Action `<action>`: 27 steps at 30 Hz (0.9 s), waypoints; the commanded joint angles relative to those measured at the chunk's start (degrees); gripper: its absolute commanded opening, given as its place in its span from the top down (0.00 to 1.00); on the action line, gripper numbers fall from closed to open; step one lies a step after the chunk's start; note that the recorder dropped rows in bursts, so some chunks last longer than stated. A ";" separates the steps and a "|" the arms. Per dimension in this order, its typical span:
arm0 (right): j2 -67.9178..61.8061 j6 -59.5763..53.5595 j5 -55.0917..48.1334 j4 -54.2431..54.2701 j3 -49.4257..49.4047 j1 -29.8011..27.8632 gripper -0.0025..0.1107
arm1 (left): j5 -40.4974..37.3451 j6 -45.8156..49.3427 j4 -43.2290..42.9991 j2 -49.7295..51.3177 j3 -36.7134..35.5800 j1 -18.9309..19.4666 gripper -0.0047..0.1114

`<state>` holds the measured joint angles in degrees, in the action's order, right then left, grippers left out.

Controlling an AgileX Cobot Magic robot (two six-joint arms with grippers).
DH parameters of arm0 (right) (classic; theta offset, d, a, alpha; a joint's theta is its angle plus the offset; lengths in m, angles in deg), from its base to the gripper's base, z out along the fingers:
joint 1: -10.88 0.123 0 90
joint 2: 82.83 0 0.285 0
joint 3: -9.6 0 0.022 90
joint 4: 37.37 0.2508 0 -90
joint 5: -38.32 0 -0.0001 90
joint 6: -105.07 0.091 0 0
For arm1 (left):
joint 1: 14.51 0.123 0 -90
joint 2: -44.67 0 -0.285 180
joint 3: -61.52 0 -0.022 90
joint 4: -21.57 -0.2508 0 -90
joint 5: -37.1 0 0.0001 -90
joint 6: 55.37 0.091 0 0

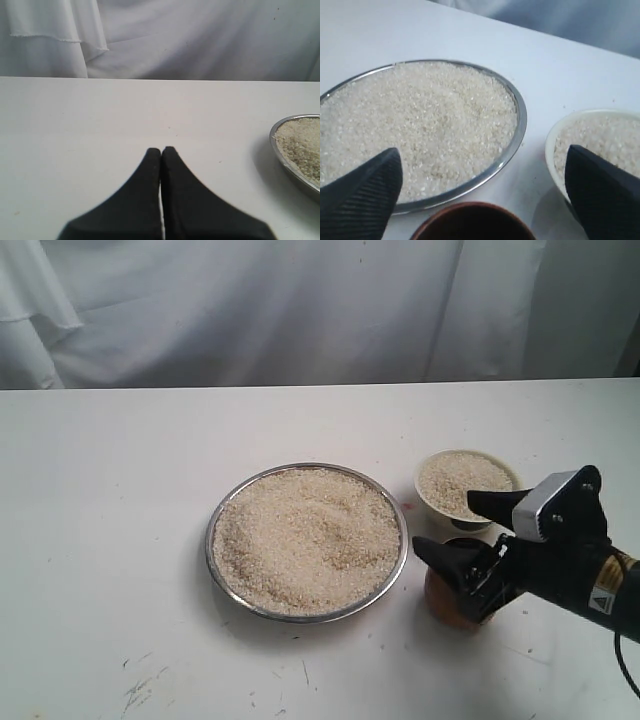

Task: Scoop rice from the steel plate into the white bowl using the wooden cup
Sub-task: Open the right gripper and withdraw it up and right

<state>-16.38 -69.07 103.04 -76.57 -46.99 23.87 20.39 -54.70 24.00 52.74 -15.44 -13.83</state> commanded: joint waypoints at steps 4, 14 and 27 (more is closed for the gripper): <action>13.22 1.07 0.28 7.13 -3.34 -0.50 0.31 | 0.36 -0.18 0.04 -0.29 -0.26 -0.09 0.96; 42.51 12.68 -22.54 15.73 -3.75 -0.50 0.98 | 0.36 -0.18 0.04 -0.29 -0.26 -0.09 0.96; 51.90 17.75 -31.29 15.46 -3.75 -0.50 0.98 | 0.36 -0.18 0.04 -0.29 -0.26 -0.09 0.96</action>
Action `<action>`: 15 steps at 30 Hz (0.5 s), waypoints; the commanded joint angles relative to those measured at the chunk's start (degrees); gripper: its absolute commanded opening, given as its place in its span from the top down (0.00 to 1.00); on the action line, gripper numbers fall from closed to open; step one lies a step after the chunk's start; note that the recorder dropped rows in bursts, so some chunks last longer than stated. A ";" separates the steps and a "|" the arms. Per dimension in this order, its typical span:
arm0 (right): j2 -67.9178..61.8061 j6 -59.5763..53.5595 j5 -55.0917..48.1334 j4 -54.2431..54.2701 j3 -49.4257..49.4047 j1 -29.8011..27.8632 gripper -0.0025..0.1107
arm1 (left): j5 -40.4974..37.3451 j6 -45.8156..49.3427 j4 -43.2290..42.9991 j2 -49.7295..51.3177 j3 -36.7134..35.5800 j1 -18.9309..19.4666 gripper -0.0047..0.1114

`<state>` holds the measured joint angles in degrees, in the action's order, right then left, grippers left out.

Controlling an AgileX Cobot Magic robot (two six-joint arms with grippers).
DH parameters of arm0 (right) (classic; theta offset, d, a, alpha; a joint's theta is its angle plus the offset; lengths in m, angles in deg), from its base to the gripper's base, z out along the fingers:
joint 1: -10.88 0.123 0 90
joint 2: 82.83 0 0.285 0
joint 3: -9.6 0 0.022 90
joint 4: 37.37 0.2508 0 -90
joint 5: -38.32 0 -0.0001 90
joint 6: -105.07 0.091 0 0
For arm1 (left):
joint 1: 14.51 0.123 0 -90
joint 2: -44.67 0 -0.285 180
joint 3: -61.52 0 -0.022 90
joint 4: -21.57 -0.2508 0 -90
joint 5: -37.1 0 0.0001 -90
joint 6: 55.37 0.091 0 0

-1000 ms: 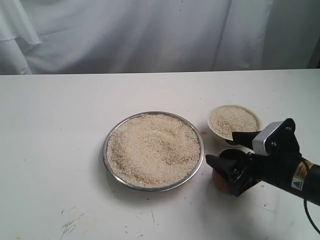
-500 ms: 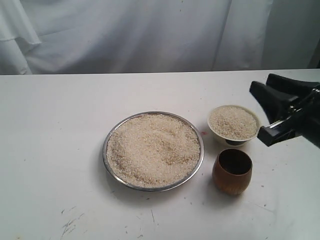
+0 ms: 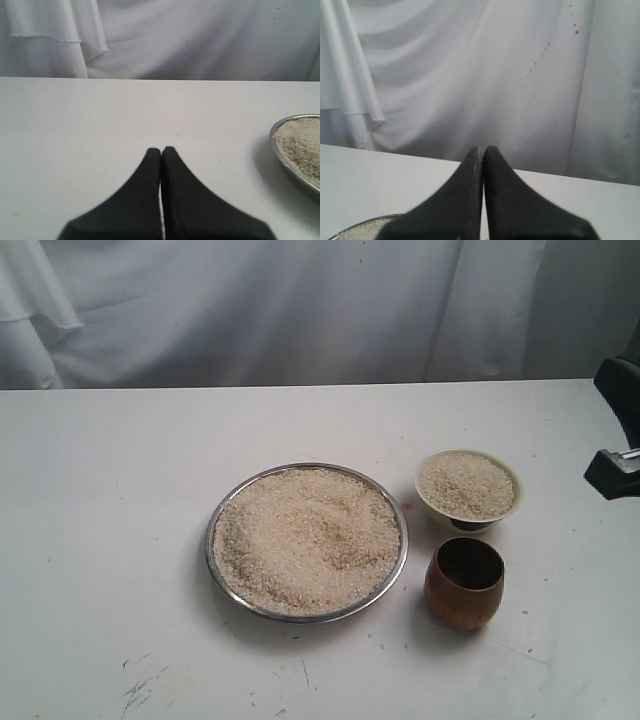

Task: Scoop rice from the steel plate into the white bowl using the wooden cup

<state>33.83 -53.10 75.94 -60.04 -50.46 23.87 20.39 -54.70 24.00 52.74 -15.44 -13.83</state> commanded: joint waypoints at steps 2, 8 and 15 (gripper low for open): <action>2.67 2.54 -4.85 -0.80 -0.28 -0.50 0.98 | 0.36 -0.18 0.04 -0.29 -0.26 -0.09 0.96; 6.47 3.52 -4.95 -0.80 -0.28 -0.50 0.98 | 0.36 -0.18 0.04 -0.29 -0.26 -0.09 0.96; 8.74 3.51 -4.84 -0.80 -0.28 -0.50 0.98 | 0.36 -0.18 0.04 -0.29 -0.26 -0.09 0.96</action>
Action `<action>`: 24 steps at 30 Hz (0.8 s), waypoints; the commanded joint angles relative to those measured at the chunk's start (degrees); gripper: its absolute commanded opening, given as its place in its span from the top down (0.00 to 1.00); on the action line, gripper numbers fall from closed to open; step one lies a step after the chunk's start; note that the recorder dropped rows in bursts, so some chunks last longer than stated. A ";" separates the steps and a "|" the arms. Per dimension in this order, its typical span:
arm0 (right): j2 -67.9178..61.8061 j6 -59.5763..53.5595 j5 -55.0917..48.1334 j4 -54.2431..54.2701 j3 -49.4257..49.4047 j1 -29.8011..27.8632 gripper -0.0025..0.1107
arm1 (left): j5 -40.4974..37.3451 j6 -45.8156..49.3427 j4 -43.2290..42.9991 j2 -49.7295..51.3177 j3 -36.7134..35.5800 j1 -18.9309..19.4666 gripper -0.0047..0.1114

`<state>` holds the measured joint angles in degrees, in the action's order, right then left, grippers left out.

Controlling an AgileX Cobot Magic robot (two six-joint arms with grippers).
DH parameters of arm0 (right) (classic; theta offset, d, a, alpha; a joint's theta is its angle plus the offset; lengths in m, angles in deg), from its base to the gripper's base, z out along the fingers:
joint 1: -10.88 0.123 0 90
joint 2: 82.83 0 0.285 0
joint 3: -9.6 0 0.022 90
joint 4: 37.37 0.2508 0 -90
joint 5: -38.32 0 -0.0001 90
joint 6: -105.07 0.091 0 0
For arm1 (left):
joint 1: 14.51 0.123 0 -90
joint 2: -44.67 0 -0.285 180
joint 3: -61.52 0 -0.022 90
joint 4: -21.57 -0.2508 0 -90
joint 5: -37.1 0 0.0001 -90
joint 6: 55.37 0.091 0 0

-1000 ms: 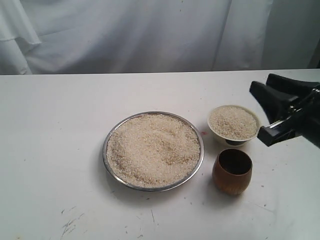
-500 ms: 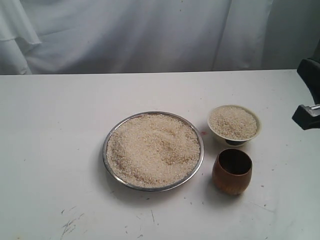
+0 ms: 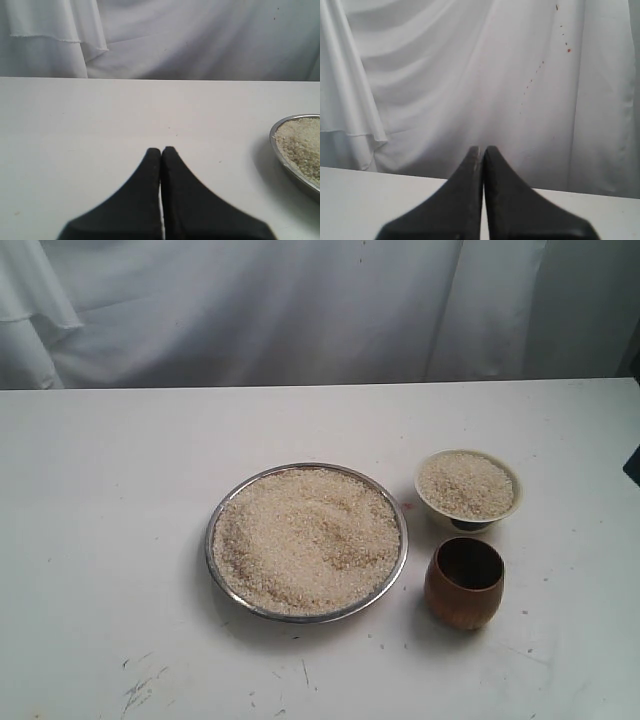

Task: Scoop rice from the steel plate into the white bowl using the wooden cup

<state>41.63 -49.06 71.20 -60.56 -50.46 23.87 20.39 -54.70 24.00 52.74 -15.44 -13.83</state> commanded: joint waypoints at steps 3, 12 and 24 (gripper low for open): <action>0.94 -0.55 0.19 -0.17 -0.28 -0.50 0.98 | 0.36 -0.18 0.04 -0.29 -0.26 -0.09 0.96; 3.81 4.21 -5.70 -0.18 -0.28 -0.27 0.98 | 0.36 -0.18 0.04 -0.29 -0.26 -0.09 0.96; 29.57 7.19 -41.50 -0.31 -0.28 -4.94 0.98 | 0.36 -0.18 0.04 -0.29 -0.26 -0.09 0.96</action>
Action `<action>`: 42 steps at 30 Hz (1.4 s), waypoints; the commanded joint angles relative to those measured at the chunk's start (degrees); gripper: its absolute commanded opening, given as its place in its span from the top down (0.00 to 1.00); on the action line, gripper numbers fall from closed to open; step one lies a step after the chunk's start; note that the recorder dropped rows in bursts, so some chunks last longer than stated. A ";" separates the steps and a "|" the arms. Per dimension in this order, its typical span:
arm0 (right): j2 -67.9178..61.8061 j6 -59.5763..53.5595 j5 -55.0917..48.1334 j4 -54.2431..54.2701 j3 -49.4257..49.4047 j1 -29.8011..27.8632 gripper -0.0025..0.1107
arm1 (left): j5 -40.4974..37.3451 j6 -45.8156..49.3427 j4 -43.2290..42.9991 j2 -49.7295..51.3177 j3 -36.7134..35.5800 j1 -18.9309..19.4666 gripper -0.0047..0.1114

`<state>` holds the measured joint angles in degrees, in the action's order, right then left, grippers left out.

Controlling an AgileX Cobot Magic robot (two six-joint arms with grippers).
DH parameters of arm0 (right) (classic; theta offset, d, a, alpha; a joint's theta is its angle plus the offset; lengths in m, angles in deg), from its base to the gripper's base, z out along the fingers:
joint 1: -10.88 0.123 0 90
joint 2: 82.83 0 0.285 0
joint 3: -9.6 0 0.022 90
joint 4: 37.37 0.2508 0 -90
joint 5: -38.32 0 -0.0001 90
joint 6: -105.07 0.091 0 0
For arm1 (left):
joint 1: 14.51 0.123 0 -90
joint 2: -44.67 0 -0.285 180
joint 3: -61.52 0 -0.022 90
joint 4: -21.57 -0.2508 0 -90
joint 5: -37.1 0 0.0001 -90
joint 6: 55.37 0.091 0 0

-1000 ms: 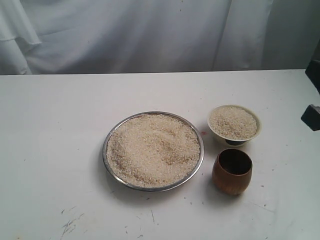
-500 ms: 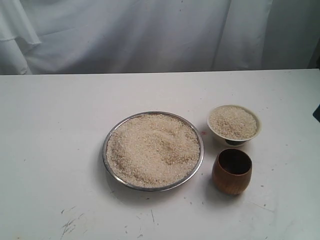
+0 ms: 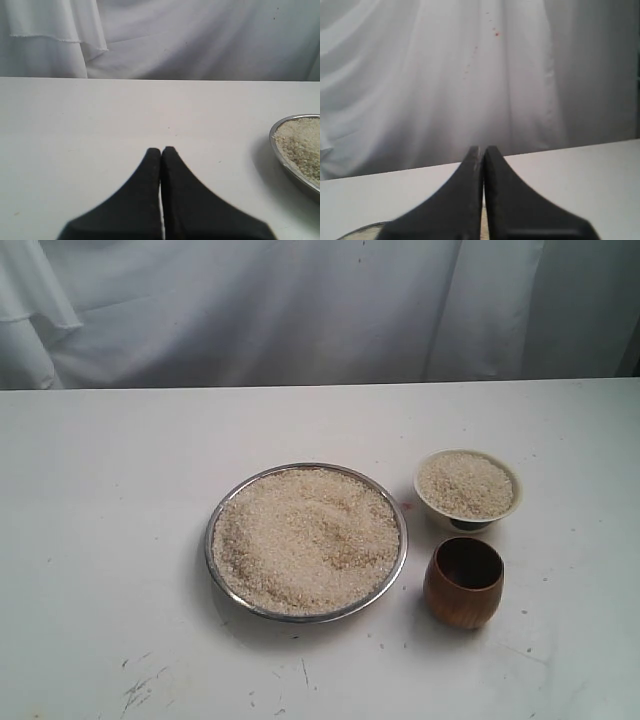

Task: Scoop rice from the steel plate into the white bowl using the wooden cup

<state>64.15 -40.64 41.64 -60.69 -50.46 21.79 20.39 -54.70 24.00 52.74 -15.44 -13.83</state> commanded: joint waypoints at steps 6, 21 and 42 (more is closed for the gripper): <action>16.05 -3.20 -24.03 -1.88 -0.28 -4.07 0.98 | 0.36 -0.18 0.04 -0.29 -0.26 -0.09 0.96; 19.52 -25.31 -22.70 17.34 -0.28 -4.07 0.98 | 0.36 -0.18 0.04 -0.29 -0.26 -0.09 0.96; 22.94 -32.38 -16.64 25.69 -12.87 -7.44 0.98 | 0.36 -0.18 0.04 -0.29 -0.26 -0.09 0.96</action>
<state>85.28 -73.42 24.26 -34.79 -61.18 16.10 20.39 -54.70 24.00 52.74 -15.44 -13.83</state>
